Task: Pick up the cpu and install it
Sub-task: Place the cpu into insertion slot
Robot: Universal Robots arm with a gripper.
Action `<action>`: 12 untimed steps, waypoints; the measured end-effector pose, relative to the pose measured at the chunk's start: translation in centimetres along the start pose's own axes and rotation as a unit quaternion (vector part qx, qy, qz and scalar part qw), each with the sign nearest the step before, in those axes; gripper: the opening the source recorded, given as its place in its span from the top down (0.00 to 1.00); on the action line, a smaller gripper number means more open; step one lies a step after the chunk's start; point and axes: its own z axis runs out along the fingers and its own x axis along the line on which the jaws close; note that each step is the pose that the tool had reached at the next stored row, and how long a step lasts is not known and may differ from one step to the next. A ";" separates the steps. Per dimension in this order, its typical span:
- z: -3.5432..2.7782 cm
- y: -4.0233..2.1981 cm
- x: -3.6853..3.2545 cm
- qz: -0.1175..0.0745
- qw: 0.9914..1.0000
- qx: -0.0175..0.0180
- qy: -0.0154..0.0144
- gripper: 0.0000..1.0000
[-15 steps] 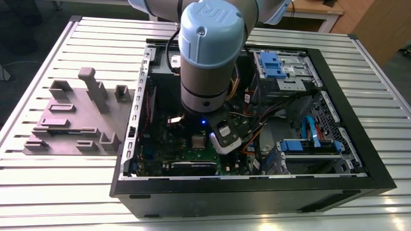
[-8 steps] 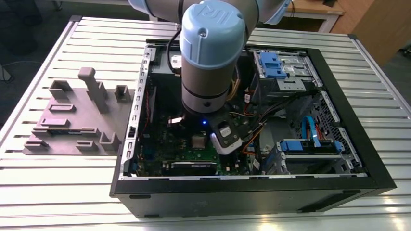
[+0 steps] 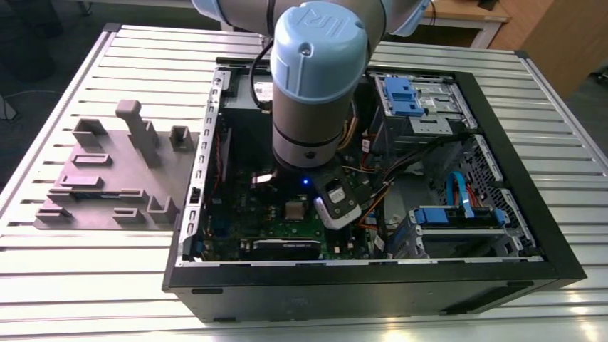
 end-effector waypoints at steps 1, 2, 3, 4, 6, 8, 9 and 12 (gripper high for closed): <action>0.00 0.00 0.00 0.000 1.000 0.000 0.000 0.51; 0.00 0.00 0.00 0.000 1.000 0.000 0.000 0.51; 0.00 0.00 -0.01 0.000 1.000 0.000 0.000 0.51; -0.01 0.00 -0.01 0.000 1.000 0.000 0.000 0.51; -0.15 0.01 -0.01 0.000 1.000 0.000 0.000 0.51; -0.46 0.03 -0.01 0.000 1.000 0.000 0.000 0.51; -0.62 0.04 -0.01 0.000 1.000 0.000 0.000 0.51; -1.30 0.07 -0.03 0.000 1.000 0.000 0.003 0.51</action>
